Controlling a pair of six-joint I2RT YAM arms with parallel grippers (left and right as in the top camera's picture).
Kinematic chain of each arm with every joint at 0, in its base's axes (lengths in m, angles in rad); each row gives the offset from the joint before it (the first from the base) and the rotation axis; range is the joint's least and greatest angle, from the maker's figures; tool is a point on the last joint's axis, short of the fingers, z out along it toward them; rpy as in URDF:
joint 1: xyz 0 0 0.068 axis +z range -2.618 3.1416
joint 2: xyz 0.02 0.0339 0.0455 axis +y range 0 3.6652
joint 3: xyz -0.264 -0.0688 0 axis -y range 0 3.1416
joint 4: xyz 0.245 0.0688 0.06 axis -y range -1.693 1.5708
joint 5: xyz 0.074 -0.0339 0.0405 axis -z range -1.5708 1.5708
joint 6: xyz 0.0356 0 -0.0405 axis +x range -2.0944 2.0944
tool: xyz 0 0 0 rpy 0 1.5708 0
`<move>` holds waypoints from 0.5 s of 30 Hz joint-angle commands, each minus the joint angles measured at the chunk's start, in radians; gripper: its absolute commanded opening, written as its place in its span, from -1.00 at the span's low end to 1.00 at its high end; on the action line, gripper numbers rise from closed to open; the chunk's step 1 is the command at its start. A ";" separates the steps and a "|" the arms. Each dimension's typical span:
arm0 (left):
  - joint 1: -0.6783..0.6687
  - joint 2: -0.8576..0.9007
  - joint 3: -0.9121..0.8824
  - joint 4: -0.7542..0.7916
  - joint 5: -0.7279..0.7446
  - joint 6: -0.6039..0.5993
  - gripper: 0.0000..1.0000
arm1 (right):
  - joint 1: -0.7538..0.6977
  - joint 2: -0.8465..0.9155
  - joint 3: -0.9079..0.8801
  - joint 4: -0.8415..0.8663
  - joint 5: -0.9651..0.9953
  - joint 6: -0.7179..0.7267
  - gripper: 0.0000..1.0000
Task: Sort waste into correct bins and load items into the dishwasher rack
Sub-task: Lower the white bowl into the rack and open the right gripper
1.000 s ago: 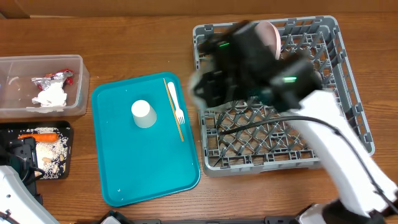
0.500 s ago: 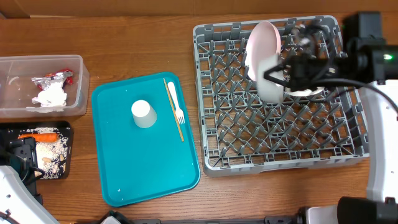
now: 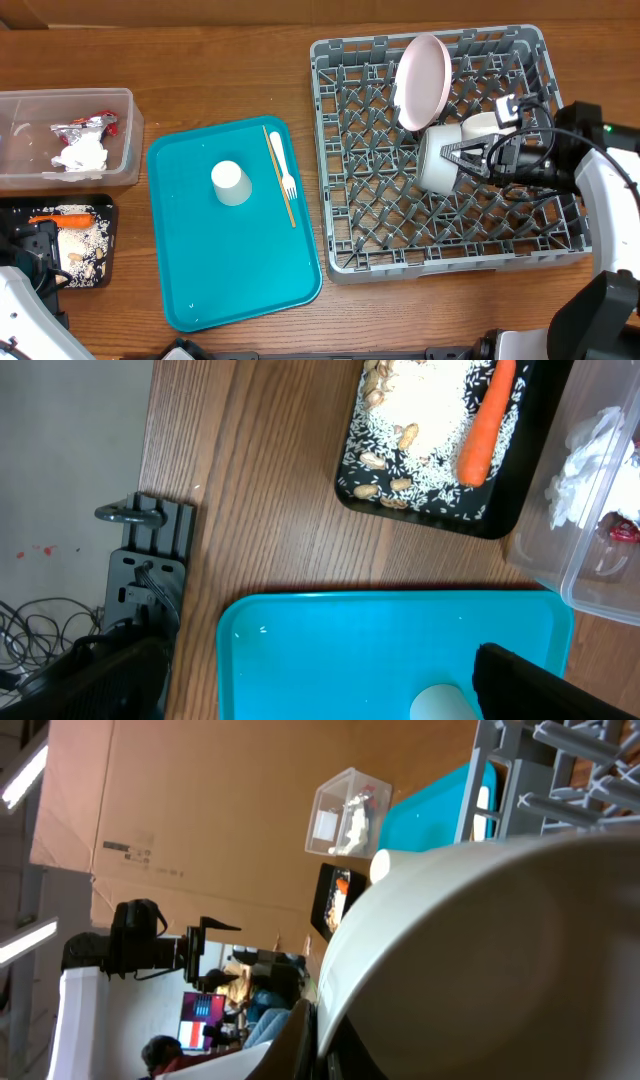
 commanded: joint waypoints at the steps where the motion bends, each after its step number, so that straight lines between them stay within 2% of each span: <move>1: 0.005 0.002 0.014 0.001 0.002 -0.017 1.00 | 0.006 -0.008 -0.031 0.053 -0.034 -0.011 -0.92; 9: 0.005 0.002 0.014 0.001 0.002 -0.017 1.00 | 0.024 -0.005 -0.068 0.167 0.105 0.063 -0.92; 15: 0.005 0.002 0.014 0.001 0.002 -0.017 1.00 | 0.059 -0.001 -0.068 0.232 0.105 0.113 -0.92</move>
